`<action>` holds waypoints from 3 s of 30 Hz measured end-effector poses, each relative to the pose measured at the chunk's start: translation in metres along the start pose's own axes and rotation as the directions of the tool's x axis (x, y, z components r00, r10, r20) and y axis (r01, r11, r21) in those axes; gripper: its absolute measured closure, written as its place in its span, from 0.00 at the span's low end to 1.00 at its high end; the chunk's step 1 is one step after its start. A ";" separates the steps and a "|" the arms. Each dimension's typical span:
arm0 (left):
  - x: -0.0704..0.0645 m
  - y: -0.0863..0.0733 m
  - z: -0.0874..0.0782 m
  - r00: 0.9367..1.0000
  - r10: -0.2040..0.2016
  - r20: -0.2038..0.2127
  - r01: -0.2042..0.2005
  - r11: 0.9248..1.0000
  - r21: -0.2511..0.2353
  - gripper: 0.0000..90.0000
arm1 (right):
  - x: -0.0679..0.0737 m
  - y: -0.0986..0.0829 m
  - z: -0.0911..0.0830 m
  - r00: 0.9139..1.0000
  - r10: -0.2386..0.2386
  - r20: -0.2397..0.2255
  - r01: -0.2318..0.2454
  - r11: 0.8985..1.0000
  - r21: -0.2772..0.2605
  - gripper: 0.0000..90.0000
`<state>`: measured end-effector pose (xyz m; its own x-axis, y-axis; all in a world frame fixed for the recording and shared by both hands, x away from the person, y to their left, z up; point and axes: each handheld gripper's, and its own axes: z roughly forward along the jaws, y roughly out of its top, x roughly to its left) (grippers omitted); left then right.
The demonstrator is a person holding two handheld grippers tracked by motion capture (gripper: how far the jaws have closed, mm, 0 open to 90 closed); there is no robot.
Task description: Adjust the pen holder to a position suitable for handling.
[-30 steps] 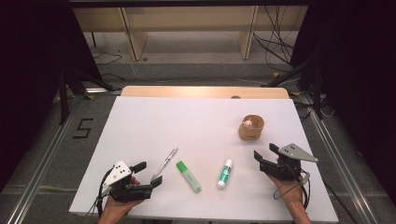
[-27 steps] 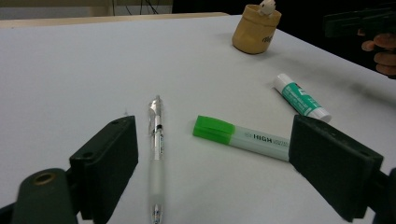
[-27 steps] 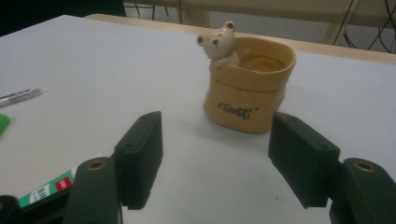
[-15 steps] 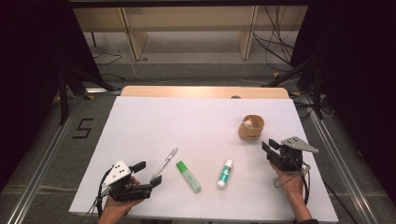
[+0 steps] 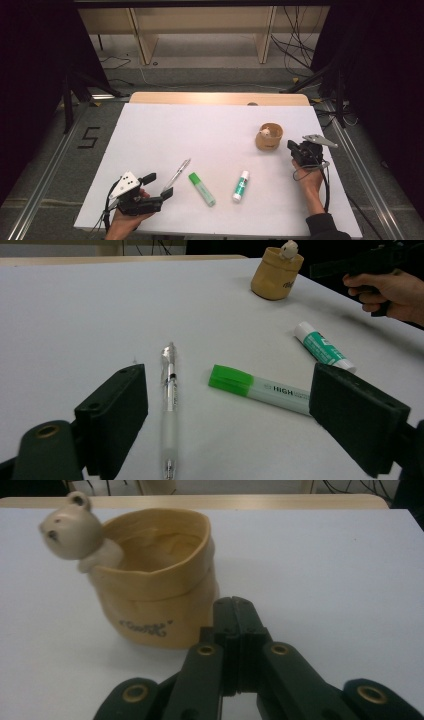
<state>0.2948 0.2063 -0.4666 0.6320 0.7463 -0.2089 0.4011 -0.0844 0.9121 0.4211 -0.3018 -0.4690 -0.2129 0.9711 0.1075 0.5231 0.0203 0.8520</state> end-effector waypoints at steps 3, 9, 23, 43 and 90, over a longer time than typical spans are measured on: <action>0.000 0.000 0.000 1.000 -0.001 0.000 0.001 1.000 0.001 0.17 | -0.004 0.003 0.010 1.000 0.026 0.013 -0.026 1.000 0.018 1.00; 0.000 0.000 0.000 1.000 0.000 0.001 0.000 1.000 -0.002 0.17 | -0.005 0.009 0.023 0.999 0.041 0.029 -0.042 0.998 0.042 1.00; 0.000 0.001 0.000 1.000 0.005 0.003 -0.005 1.000 0.002 0.17 | 0.000 0.007 0.043 0.999 0.048 0.024 -0.050 0.996 0.079 1.00; -0.002 0.001 0.002 1.000 0.005 0.005 -0.005 1.000 0.004 0.17 | 0.013 0.003 0.050 0.994 0.105 0.040 -0.109 0.988 0.110 1.00; -0.002 0.001 0.003 1.000 0.006 0.003 -0.006 1.000 0.010 0.17 | 0.135 0.025 0.104 0.981 -0.098 -0.165 0.138 0.958 0.251 1.00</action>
<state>0.2958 0.2033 -0.4664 0.6367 0.7435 -0.2045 0.4038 -0.0956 0.9098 0.4917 -0.1457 -0.4865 -0.3963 0.9120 0.1060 0.6787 0.2132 0.7028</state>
